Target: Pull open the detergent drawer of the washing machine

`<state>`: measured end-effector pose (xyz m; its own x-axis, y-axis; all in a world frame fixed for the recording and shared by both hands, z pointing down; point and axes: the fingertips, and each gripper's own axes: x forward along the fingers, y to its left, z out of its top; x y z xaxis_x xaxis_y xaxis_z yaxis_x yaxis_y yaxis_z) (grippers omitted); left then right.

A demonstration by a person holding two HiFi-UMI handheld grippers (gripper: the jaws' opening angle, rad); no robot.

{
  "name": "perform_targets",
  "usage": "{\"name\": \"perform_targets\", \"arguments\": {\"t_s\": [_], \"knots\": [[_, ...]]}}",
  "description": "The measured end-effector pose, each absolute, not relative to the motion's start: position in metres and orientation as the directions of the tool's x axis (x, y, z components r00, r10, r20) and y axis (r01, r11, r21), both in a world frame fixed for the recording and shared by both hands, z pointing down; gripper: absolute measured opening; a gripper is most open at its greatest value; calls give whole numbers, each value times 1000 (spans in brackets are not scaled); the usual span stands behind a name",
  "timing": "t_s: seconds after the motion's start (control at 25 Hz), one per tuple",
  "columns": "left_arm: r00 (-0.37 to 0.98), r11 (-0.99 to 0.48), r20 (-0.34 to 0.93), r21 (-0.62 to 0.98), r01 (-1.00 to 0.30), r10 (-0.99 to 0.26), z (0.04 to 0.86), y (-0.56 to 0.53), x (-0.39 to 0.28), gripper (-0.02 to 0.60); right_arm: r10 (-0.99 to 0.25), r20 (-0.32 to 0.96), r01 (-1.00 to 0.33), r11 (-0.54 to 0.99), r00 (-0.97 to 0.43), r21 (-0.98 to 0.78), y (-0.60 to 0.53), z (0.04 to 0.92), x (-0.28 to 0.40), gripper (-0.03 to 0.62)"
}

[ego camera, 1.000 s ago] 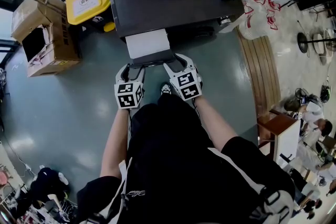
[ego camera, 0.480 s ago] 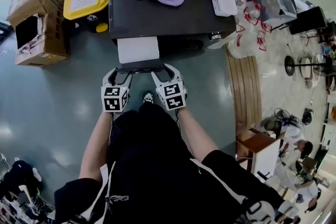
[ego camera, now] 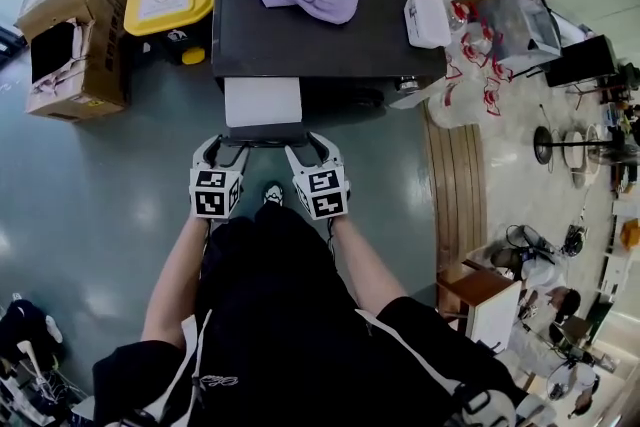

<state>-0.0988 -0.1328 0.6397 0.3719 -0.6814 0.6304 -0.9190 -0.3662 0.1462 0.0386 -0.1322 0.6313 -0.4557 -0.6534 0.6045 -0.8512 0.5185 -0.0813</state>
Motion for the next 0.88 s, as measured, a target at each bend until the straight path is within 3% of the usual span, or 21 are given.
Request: {"name": "perform_targets", "arguments": {"t_s": [0.88], "knots": [[376, -373, 632, 145, -916, -678, 639, -113, -101, 261, -664, 607, -866, 493, -437, -84, -112, 631, 38, 212]]}}
